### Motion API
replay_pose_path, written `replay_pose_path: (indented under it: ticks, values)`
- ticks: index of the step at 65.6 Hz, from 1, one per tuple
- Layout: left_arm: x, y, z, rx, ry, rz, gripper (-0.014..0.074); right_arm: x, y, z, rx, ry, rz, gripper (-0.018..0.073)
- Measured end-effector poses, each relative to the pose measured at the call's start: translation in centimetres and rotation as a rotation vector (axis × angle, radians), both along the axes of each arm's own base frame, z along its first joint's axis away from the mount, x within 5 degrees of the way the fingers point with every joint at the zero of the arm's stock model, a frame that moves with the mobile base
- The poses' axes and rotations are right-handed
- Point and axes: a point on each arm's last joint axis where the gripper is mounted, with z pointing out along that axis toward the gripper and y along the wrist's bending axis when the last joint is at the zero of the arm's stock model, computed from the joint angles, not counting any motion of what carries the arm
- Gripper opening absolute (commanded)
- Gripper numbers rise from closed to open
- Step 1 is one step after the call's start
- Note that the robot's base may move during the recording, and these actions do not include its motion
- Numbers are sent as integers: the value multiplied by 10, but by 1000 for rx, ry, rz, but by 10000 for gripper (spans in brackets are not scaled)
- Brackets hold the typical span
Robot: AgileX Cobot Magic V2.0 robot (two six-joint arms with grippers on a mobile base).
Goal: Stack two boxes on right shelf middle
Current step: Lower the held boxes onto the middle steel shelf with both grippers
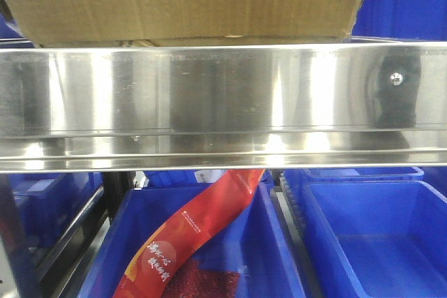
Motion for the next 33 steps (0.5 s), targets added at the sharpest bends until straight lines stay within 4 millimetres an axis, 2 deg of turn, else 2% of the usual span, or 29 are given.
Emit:
replay_pose_path:
  ticks: [8,14,25,29,33]
  values:
    - [2,-3,2,-25,-33,-17,360,1,0,3,-19,-35,1,445]
    - [4,-4,4,-36,-61,-26,426,2,-3,4,-69,-55,-9,461]
    - [3,-4,10,-44,-91,-30,377,-1,-8,9,-120,-89,-22,399]
    - [0,-3,15,-50,-108,-31,300,-7,-10,16,-116,-109,-24,333]
    - [-5,-1,20,-55,-122,-31,184,-12,-13,22,-117,-129,-27,202]
